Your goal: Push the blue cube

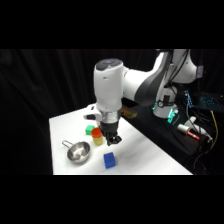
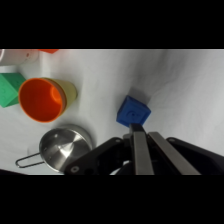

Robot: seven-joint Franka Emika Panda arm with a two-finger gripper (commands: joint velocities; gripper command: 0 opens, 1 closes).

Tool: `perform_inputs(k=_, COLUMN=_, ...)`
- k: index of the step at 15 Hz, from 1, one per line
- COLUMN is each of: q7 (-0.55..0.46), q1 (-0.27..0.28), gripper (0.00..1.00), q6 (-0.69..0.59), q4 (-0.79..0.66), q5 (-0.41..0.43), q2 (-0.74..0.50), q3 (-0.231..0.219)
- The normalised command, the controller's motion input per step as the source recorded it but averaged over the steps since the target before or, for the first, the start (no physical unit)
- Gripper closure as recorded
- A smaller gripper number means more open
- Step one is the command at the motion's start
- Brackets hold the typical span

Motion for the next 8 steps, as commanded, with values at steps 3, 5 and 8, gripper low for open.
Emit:
perform_inputs(k=3, q7=0.01, q1=0.072, gripper=0.96, q6=0.32, q4=-0.06, q5=-0.004, q2=0.16, q3=-0.024)
perform_inputs(k=5, q7=0.00, q1=0.079, gripper=0.96, q6=0.35, q4=-0.03, q5=-0.016, q2=0.20, q3=-0.040)
perform_inputs(k=8, q7=-0.02, q1=0.080, gripper=0.96, q6=0.34, q4=0.03, q5=-0.024, q2=0.22, q3=-0.067)
